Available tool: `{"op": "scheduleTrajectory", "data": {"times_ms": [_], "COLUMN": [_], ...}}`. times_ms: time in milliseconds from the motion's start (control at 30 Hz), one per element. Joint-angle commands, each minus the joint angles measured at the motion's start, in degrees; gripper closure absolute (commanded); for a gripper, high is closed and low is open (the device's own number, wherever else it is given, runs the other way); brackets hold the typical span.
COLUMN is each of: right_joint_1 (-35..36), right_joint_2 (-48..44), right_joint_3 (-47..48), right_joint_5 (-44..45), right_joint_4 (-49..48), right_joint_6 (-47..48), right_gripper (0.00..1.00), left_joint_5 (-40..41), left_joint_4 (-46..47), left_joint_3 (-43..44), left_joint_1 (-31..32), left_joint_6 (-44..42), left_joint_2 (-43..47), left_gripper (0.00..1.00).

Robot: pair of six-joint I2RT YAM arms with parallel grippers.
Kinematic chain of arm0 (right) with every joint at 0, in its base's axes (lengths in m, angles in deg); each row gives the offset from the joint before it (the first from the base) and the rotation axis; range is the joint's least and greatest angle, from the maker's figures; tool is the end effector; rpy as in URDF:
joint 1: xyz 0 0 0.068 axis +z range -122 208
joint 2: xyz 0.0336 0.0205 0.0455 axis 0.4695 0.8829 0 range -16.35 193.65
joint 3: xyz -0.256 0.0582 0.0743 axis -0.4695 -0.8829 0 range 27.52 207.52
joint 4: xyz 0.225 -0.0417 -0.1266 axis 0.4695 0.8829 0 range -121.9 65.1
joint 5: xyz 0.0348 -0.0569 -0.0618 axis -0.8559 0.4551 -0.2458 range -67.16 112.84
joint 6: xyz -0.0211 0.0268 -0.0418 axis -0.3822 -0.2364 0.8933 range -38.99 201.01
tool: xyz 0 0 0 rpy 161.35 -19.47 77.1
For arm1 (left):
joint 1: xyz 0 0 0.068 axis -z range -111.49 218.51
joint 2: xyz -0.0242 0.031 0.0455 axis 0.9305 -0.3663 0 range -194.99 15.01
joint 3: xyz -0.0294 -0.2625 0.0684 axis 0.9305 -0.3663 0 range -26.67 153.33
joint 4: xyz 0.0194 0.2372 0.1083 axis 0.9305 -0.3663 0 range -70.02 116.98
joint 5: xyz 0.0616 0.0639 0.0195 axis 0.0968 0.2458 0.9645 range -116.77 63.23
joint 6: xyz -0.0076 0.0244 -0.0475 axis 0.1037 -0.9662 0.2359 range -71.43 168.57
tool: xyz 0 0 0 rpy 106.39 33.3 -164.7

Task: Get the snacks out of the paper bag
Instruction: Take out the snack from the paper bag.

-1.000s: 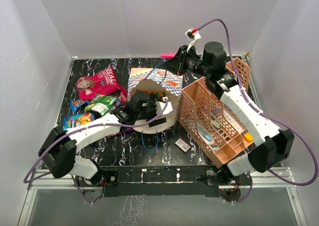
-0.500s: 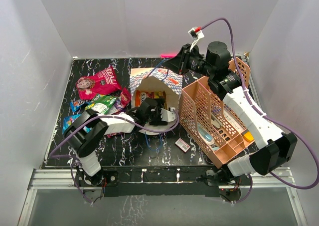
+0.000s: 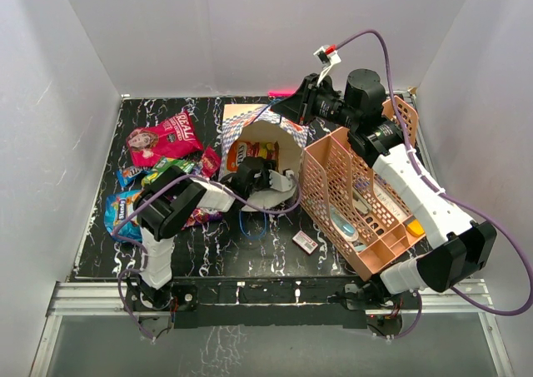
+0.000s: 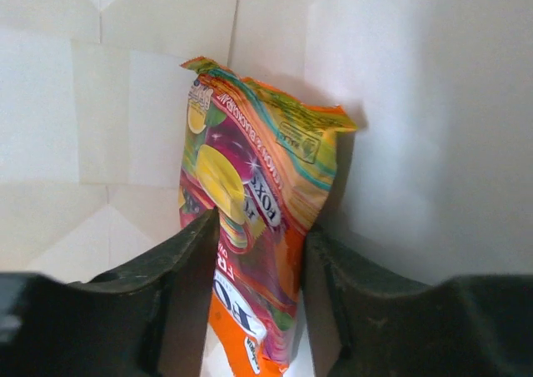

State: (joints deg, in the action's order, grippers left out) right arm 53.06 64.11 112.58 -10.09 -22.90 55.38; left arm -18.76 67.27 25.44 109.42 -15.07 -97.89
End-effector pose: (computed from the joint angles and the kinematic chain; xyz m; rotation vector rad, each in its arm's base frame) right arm 0.2811 0.1527 0.4453 -0.4572 1.7043 1.1292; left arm 0.3032 -0.2562 0.1339 1.4792 1.2638 0.3991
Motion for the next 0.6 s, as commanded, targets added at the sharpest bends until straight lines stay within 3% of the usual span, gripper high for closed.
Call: {"op": "scheduleTrajectory", "data": {"times_ms": [0,233,367,567], "right_joint_1": [-0.4,-0.4,-0.4,-0.4], "right_joint_2": [-2.1,-2.6,-2.1,-0.4], "right_joint_3": [2.8,1.1,0.9,2.4], "right_joint_5": [-0.1,0.7,1.7,6.1], "right_joint_4": [-3.3,-4.9,-5.3,-6.2], "right_joint_6": [-0.6,-1.2,-1.1,-1.7], "right_gripper": [0.92,0.92,0.92,0.92], "left_joint_5": [1.4,1.0,-1.2,-4.6], "left_joint_4": [4.2,-1.2,-8.0,-15.3], "left_joint_3": [2.6,2.0,0.0,-4.2], "left_joint_1": [-0.9,-0.2,1.6,5.3], "left_joint_6": [-3.4,2.9,10.2,17.8], "left_joint_2": [0.7,7.7,14.2,25.0], "left_gripper": [0.66,0.95,1.0,1.0]}}
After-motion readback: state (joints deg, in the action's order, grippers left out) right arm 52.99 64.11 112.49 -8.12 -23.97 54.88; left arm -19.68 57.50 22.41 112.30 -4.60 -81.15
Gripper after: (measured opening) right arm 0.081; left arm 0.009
